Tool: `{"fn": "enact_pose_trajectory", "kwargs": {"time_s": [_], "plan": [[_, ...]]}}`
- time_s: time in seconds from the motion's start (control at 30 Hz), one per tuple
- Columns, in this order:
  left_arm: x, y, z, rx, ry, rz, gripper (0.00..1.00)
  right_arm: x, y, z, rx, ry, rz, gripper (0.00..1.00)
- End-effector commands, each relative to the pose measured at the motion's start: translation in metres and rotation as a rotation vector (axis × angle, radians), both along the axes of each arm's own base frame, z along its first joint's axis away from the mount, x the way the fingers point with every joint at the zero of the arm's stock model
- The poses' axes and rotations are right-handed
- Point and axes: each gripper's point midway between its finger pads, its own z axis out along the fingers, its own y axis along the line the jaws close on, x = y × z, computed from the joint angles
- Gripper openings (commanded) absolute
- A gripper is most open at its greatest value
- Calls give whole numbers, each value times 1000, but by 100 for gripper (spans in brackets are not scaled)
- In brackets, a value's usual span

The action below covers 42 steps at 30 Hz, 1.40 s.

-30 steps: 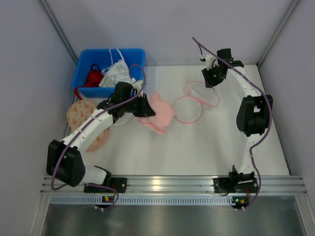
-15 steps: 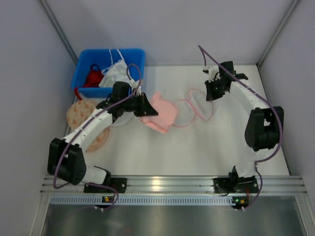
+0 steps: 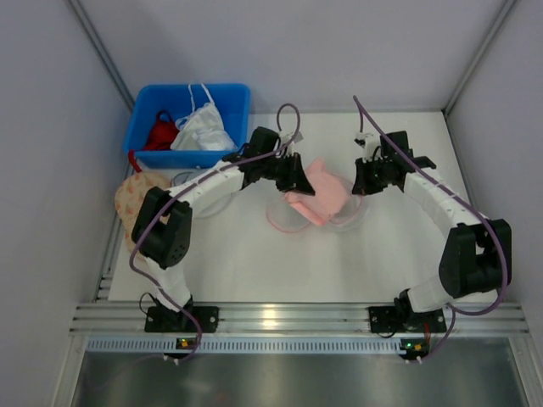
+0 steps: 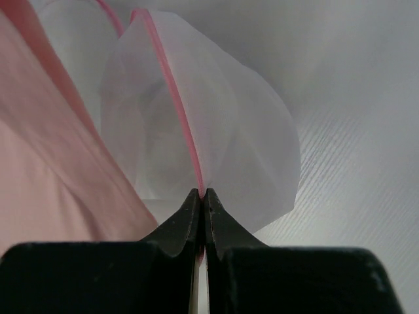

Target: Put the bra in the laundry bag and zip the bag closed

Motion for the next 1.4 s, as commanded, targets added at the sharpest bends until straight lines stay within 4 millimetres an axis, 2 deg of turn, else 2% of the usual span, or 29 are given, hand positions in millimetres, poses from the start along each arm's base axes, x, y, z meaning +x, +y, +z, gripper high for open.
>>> {"fn": "enact_pose_trajectory", "kwargs": {"time_s": [0.0, 0.03, 0.07, 0.1, 0.27, 0.5, 0.63, 0.73, 0.8, 0.93, 1.1, 1.13, 1.2, 1.27, 1.3, 1.37], "plan": [[2, -30, 8, -81, 47, -72, 0, 11, 8, 25, 41, -125, 8, 0], [0, -35, 7, -87, 59, -89, 0, 11, 8, 24, 43, -123, 12, 0], [-3, -40, -4, -85, 91, -106, 0, 11, 9, 22, 42, -123, 20, 0], [-12, -45, -6, -97, 114, -140, 0, 12, 10, 22, 46, -122, 29, 0], [-24, -47, -27, -82, 163, -172, 0, 16, 10, 21, 39, -143, 41, 0], [-13, -59, -47, -69, 234, -184, 0, 12, 19, 28, 50, -200, 116, 0], [3, -71, -52, -76, 277, -158, 0, 4, 24, 25, 46, -199, 145, 0], [21, -70, -49, -75, 269, -78, 0, -1, 22, 18, 36, -173, 128, 0], [38, -61, -52, -69, 273, 33, 0, -3, 18, 13, 22, -155, 97, 0], [58, -39, -34, -174, 334, 251, 0, -17, 27, 2, 125, -27, -7, 0], [79, -39, -17, -160, 260, 371, 0, -29, 46, -2, 275, 92, -68, 0], [92, -35, -21, -125, 225, 432, 0, -29, 51, -1, 313, 119, -96, 0], [98, -39, -35, -21, 247, 476, 0, -35, 61, 1, 387, 181, -106, 0], [103, -46, -41, 6, 271, 518, 0, -38, 71, 5, 448, 213, -86, 0], [106, -49, -46, 33, 299, 541, 0, -41, 73, 1, 474, 254, -102, 0], [108, -55, -52, 67, 264, 567, 0, -44, 81, 2, 519, 287, -87, 0]]}}
